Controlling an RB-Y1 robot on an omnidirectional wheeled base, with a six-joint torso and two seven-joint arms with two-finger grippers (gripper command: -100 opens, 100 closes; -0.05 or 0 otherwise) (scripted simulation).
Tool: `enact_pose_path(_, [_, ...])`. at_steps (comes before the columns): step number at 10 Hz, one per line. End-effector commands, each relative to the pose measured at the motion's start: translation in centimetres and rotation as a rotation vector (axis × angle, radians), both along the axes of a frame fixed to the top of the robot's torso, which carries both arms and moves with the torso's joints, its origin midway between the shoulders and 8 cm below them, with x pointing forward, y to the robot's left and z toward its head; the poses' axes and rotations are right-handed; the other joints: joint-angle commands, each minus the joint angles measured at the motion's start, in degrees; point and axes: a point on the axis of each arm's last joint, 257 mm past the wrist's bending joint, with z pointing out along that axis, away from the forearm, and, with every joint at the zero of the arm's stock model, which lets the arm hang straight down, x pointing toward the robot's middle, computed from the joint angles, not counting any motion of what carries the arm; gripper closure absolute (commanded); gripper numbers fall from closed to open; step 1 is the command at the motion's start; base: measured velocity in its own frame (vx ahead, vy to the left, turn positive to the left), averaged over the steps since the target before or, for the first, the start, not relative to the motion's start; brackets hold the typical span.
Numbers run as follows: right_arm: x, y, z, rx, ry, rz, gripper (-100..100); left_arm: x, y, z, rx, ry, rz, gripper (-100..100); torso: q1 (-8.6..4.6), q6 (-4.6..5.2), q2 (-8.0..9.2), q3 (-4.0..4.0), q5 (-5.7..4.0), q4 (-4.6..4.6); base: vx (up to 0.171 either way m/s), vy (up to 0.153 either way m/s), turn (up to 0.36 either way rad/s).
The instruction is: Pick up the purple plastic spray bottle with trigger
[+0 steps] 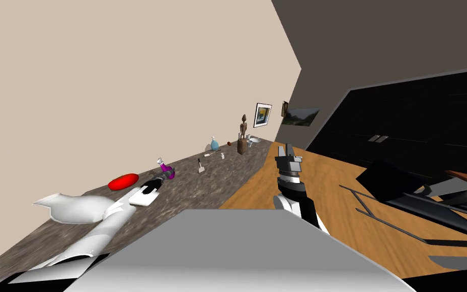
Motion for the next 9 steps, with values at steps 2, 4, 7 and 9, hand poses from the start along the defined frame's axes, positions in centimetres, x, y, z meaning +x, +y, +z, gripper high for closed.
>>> enact_pose_path(2, [0.0,0.0,0.0,0.000,0.000,0.000,0,0.0,1.7,0.7,0.002,-0.014,0.002,-100,-0.10,0.07,0.01,0.01,-0.03,0.01,-0.015,-0.045,-0.127])
enact_pose_path(4, [0.0,0.0,0.0,0.000,0.000,0.000,0,-1.2,2.7,-0.5,-0.003,0.011,0.030,-100,-0.06,-0.02,0.04,0.02,-0.01,0.01,-0.002,-0.017,0.016])
enact_pose_path(7, [0.0,0.0,0.0,0.000,0.000,0.000,0,-0.4,3.7,1.3,0.005,-0.025,0.016,-100,-0.08,0.08,0.02,0.01,-0.03,0.01,-0.013,-0.029,-0.087])
enact_pose_path(9, [0.0,0.0,0.0,0.000,0.000,0.000,0,-2.3,5.1,-0.3,-0.003,0.009,0.056,-100,-0.07,-0.01,0.03,0.02,-0.02,0.01,-0.001,-0.020,0.016])
